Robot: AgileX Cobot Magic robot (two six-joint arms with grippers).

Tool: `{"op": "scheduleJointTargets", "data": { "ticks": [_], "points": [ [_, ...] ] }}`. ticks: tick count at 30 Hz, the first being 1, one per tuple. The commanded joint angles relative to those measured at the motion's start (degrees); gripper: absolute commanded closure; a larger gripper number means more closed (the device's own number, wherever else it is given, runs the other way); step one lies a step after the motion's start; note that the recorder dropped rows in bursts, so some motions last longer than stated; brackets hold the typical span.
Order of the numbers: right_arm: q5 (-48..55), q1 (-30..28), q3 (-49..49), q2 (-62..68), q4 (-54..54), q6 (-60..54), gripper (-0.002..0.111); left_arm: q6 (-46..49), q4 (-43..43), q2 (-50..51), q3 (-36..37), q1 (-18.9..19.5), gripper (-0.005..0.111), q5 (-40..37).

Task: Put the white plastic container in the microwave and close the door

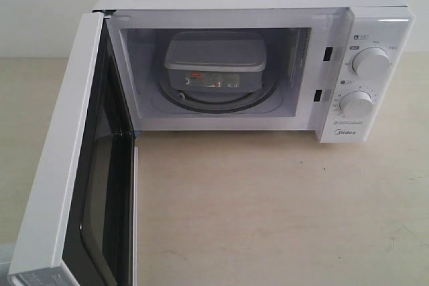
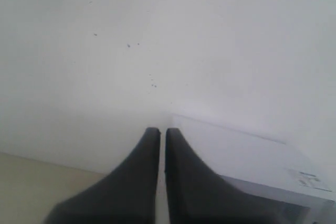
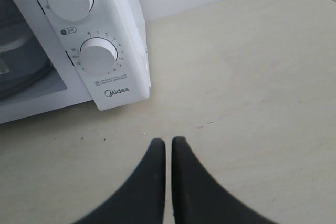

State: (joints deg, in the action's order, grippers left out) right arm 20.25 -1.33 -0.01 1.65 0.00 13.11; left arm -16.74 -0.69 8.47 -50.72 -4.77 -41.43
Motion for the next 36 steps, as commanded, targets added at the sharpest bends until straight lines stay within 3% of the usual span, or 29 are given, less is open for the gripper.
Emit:
{"op": "scheduleJointTargets", "data": {
  "ticks": [1,8,13,17,25,36],
  "points": [
    [-0.72,-0.38,0.01,-0.42,0.53,-0.04,0.108,-1.00,4.83,2.25,-0.94,-0.41,0.102,0.12],
    [-0.72,-0.38,0.01,-0.42,0.53,-0.04,0.108,4.43,5.37,18.74,-3.17,-0.41,0.102,-15.28],
    [-0.72,-0.38,0.01,-0.42,0.53,-0.04,0.108,16.41,7.43,33.05,-8.63,-0.41,0.102,-27.88],
    [-0.72,-0.38,0.01,-0.42,0.53,-0.04,0.108,28.60,15.16,42.29,-8.90,-0.41,0.102,-28.53],
    [-0.72,-0.38,0.01,-0.42,0.53,-0.04,0.108,41.71,29.26,54.62,-8.90,-0.41,0.102,-27.85],
    [-0.72,-0.38,0.01,-0.42,0.53,-0.04,0.108,52.02,40.97,63.31,-8.90,-0.41,0.102,-24.27]
  ]
}}
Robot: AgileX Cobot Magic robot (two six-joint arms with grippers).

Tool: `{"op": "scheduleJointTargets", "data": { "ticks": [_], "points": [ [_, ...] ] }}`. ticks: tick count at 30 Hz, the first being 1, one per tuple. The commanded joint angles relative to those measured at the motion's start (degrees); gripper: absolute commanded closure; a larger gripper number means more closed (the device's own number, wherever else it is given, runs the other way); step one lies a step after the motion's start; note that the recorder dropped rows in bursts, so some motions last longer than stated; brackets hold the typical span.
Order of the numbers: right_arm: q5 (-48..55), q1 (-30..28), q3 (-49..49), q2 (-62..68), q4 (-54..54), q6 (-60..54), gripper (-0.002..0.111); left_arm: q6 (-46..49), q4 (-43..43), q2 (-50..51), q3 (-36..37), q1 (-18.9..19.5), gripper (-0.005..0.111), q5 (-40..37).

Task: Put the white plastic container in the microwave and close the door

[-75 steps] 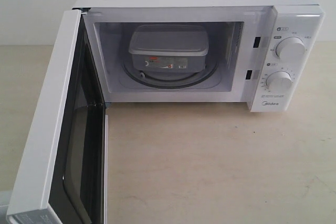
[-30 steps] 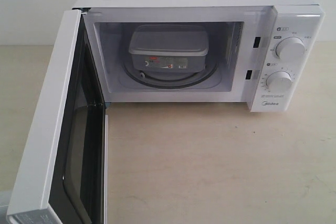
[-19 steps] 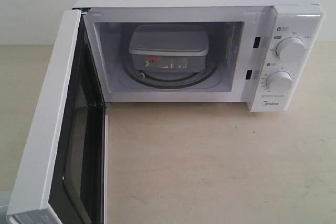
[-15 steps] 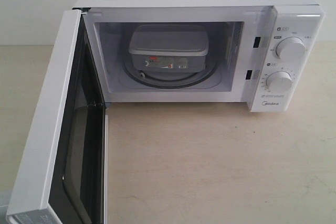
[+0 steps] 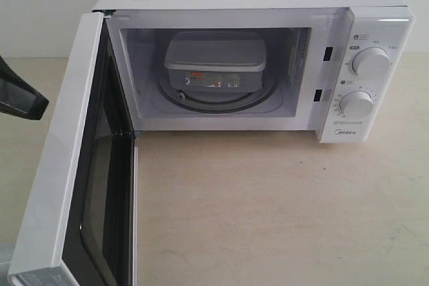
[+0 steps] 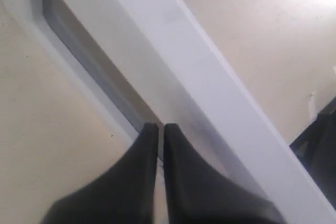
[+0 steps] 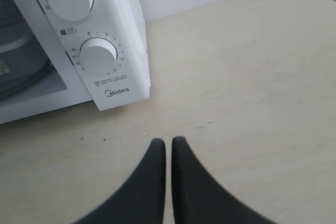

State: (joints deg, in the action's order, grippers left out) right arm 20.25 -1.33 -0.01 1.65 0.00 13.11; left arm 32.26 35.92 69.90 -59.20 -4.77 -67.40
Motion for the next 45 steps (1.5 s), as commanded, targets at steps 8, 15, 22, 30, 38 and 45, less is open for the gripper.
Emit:
{"op": "scheduleJointTargets", "data": {
  "ticks": [8,15,22,30,38,45],
  "points": [
    [-0.72,-0.38,0.01,-0.42,0.53,-0.04,0.108,8.13,12.80,5.04,-0.42,-0.41,0.102,3.18],
    [-0.70,-0.38,0.01,-0.42,0.53,-0.04,0.108,10.77,16.75,5.80,-0.42,-0.41,0.102,4.34],
    [-0.70,-0.38,0.01,-0.42,0.53,-0.04,0.108,11.02,17.23,4.10,-0.42,-0.41,0.102,3.45],
    [-0.94,-0.38,0.01,-0.42,0.53,-0.04,0.108,11.02,17.23,-0.48,-0.42,-0.41,0.102,2.94],
    [-1.69,-0.38,0.01,-0.42,0.53,-0.04,0.108,10.85,20.26,-4.29,-0.42,-0.41,0.102,1.37],
    [-16.60,-0.38,0.01,-0.42,0.53,-0.04,0.108,10.98,23.25,-9.48,-0.42,-0.41,0.102,1.60]
  ]
}}
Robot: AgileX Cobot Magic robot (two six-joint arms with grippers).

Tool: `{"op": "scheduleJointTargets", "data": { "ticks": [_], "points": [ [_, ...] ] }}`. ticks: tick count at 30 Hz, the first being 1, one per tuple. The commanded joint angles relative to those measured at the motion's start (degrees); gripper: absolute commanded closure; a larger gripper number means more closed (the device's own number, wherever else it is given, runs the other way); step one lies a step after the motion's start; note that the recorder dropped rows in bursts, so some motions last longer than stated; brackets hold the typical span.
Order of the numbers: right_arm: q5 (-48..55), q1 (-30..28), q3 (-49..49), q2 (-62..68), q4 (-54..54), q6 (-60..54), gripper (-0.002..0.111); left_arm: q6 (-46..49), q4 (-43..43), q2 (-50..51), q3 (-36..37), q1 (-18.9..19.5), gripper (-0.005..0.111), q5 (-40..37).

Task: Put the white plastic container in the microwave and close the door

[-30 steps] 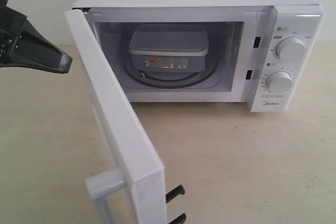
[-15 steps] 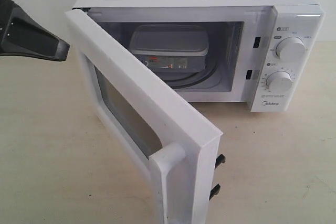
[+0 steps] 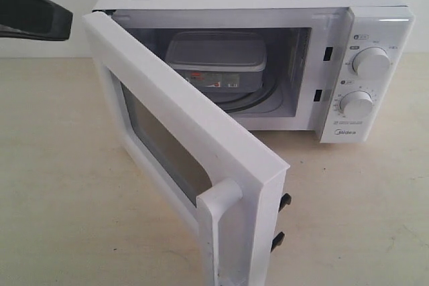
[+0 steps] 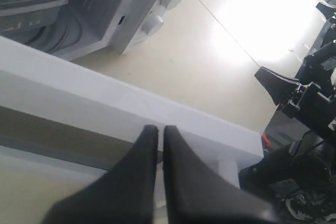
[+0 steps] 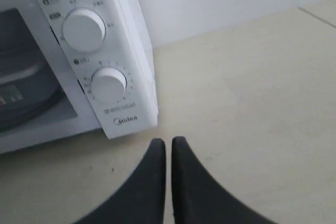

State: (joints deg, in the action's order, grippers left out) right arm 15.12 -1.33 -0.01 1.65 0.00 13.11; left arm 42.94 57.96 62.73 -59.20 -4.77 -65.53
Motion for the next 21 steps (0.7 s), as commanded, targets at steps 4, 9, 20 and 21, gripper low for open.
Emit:
{"op": "scheduleJointTargets", "data": {
  "ticks": [4,9,20,21],
  "points": [
    [-20.81,-0.38,0.01,-0.42,0.53,-0.04,0.108,-0.96,1.38,-3.67,-0.42,-0.41,0.102,-0.49],
    [-26.85,-0.38,0.01,-0.42,0.53,-0.04,0.108,-0.96,1.38,-4.66,-0.42,-0.41,0.102,-0.87],
    [-59.00,-0.38,1.45,-0.42,-4.35,15.33,0.108,-0.96,1.38,-4.67,-0.42,-0.41,0.102,-0.63],
    [-56.10,-0.38,3.80,-0.42,-4.22,16.12,0.108,-0.96,1.38,-4.67,-0.42,-0.41,0.102,-0.63]
  ]
}}
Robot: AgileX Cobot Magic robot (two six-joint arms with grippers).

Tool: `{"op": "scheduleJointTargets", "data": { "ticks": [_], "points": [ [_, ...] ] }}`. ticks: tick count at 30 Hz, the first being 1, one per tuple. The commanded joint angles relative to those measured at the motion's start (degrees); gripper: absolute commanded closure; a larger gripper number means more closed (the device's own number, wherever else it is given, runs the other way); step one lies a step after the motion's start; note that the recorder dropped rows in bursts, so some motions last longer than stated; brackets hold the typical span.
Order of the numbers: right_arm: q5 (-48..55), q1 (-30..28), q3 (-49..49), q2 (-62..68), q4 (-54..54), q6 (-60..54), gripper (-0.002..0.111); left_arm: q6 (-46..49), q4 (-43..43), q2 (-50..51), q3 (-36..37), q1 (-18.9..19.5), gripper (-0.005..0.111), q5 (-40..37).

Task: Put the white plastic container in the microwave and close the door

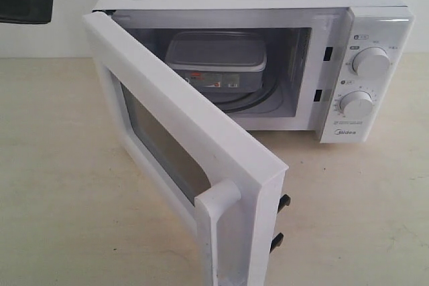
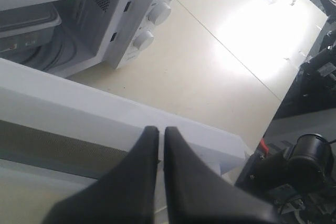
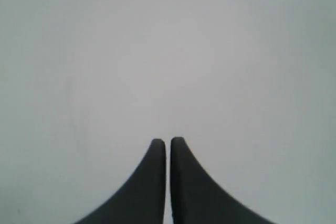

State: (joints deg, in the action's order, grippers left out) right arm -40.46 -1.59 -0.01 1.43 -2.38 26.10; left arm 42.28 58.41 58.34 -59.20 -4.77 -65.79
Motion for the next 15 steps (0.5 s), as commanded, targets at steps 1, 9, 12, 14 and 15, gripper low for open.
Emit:
{"op": "scheduleJointTargets", "data": {
  "ticks": [1,9,12,14,15],
  "points": [
    [5.39,-0.13,6.78,-0.08,0.25,3.62,0.108,-0.30,0.92,-0.28,-0.42,-0.41,0.102,-0.37],
    [41.15,-0.13,32.54,6.67,10.65,7.00,0.108,-3.82,-5.61,0.11,-0.42,-0.41,0.102,-3.67],
    [57.91,0.11,41.31,10.89,8.70,6.36,0.108,-6.11,-10.60,1.50,-0.31,-0.41,0.102,-4.17],
    [68.10,0.11,45.16,13.66,4.81,2.16,0.108,-6.85,-11.28,2.97,0.47,-0.41,0.102,-4.17],
    [72.22,0.11,46.59,15.04,1.90,-1.71,0.108,-6.36,-11.28,4.07,0.82,-0.41,0.102,-4.17]
  ]
}}
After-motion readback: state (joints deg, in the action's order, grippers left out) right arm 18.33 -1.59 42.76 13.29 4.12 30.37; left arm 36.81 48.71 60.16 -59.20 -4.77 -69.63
